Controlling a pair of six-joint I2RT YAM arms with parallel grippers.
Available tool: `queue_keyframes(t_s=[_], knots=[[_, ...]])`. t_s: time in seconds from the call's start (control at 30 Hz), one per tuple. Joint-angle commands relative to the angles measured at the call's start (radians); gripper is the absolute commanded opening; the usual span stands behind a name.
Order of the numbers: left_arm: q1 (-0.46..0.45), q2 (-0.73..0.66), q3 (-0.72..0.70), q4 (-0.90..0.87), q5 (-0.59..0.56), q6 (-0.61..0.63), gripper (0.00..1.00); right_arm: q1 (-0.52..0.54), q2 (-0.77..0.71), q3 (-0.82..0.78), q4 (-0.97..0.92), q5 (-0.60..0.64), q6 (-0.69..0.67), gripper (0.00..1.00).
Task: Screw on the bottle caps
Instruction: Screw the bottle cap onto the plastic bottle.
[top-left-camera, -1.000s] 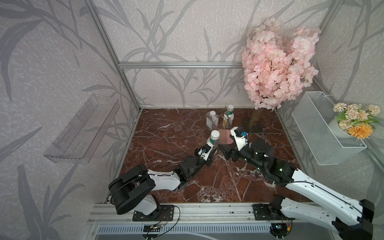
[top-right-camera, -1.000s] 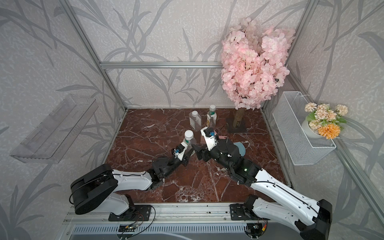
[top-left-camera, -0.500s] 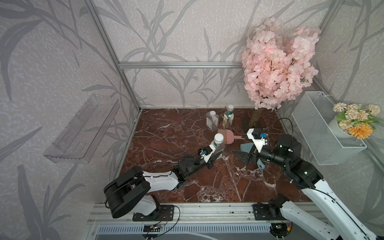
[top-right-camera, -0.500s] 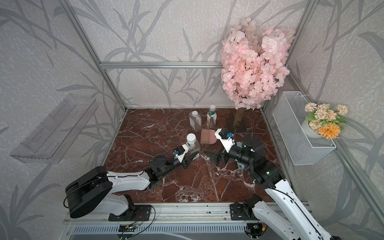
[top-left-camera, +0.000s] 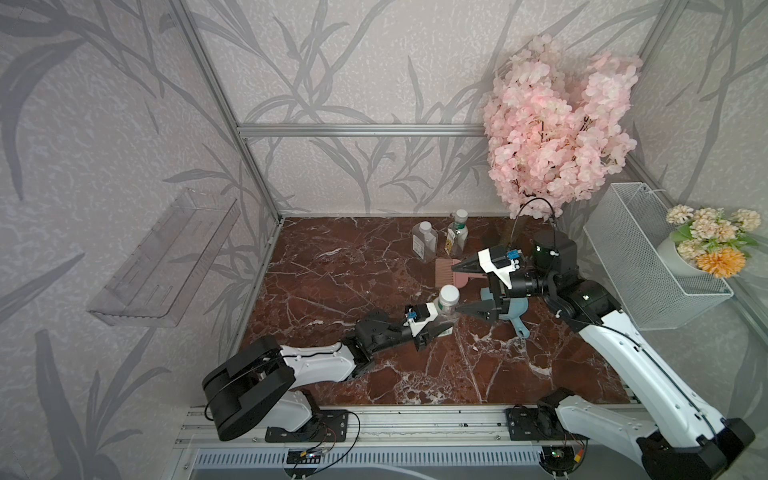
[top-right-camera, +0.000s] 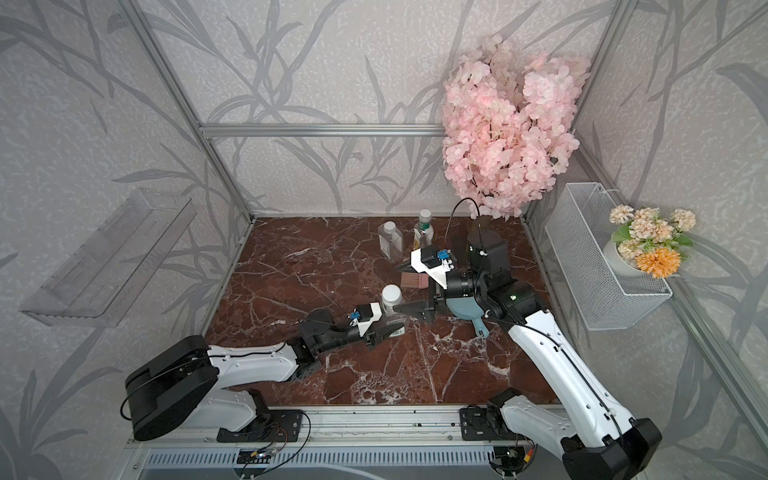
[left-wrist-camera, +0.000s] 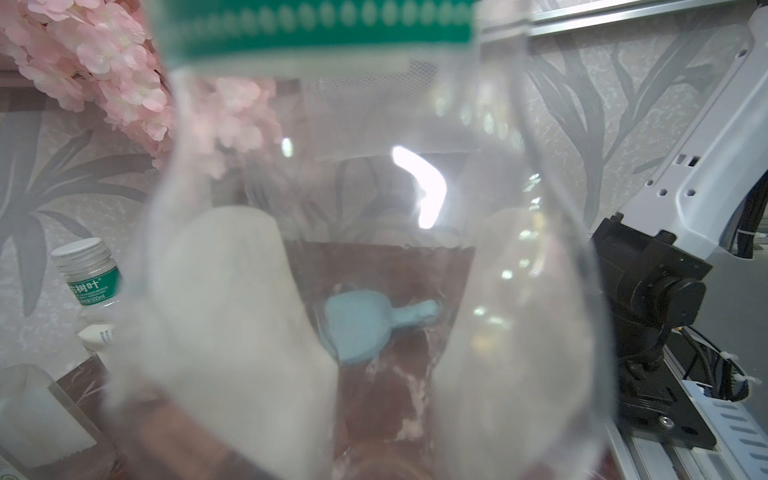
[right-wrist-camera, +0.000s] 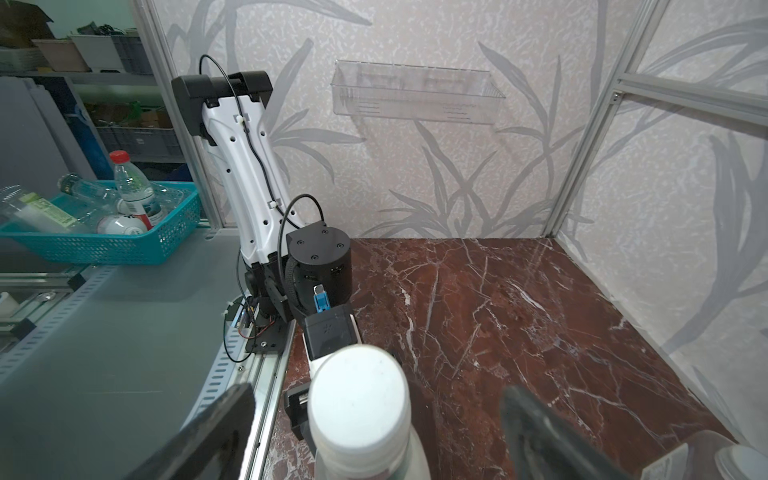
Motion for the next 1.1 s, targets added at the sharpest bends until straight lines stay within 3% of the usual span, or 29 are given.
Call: queue_keyframes(t_s=[0.0, 0.23, 0.47, 0.67, 0.97, 1.07], knots=[[-0.001, -0.018, -0.006, 0.013, 0.034, -0.006, 0.28, 0.012, 0.02, 0.047, -0.04, -0.077, -0.064, 0.92], [-0.001, -0.017, -0.007, 0.015, 0.03, -0.007, 0.28, 0.049, 0.057, 0.071, -0.124, -0.053, -0.159, 0.81], [-0.001, -0.012, -0.004, 0.011, 0.029, -0.008, 0.28, 0.057, 0.066, 0.073, -0.126, -0.035, -0.177, 0.57], [-0.001, -0.012, -0.007, 0.009, 0.018, -0.005, 0.28, 0.06, 0.06, 0.068, -0.132, -0.015, -0.183, 0.47], [-0.001, -0.05, 0.002, 0.018, -0.079, 0.036, 0.28, 0.063, 0.043, 0.024, -0.124, 0.067, -0.155, 0.34], [-0.001, -0.066, 0.014, 0.026, -0.136, 0.056, 0.28, 0.075, 0.034, -0.013, -0.098, 0.146, -0.115, 0.29]])
